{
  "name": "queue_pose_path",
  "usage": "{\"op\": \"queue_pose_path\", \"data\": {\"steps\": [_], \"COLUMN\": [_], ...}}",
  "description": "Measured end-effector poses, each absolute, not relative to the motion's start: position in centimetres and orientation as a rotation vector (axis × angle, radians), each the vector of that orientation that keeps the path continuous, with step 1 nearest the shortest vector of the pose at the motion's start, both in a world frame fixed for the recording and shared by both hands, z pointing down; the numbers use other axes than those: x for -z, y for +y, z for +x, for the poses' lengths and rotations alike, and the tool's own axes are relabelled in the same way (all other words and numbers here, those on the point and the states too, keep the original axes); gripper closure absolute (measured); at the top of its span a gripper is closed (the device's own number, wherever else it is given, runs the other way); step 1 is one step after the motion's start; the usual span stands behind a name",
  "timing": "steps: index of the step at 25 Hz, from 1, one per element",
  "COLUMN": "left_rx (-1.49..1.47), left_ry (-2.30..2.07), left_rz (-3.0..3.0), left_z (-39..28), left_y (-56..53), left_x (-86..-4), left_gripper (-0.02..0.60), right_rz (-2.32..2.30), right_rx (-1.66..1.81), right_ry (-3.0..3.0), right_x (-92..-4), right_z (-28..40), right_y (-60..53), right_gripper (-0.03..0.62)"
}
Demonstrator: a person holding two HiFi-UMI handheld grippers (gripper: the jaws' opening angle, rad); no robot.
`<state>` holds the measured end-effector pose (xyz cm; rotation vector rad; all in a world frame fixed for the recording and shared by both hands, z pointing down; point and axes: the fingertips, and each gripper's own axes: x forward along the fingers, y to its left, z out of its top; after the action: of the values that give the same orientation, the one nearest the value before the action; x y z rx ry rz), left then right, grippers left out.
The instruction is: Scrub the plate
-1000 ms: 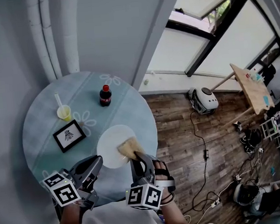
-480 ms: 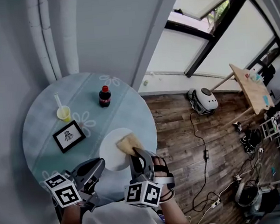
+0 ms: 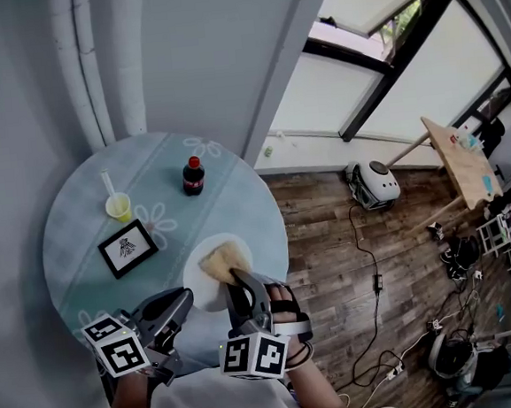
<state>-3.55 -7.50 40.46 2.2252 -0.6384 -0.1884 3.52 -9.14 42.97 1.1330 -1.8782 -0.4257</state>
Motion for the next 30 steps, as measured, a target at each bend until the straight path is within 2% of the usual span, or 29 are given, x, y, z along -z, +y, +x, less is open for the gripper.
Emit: {"op": "queue_pose_path", "data": {"steps": [30], "left_rx": [0.238], "left_ry": [-0.741], "left_rz": [2.195], "left_z": [-5.2], "left_y": [-8.4], "left_x": [-40.6], "left_gripper": [0.565], "right_rz": [0.994], "right_rx": [0.415], "right_ry": [-1.951], "right_x": [-44.7], "right_z": [0.4], "right_y": [-7.0], "right_gripper": [0.526]}}
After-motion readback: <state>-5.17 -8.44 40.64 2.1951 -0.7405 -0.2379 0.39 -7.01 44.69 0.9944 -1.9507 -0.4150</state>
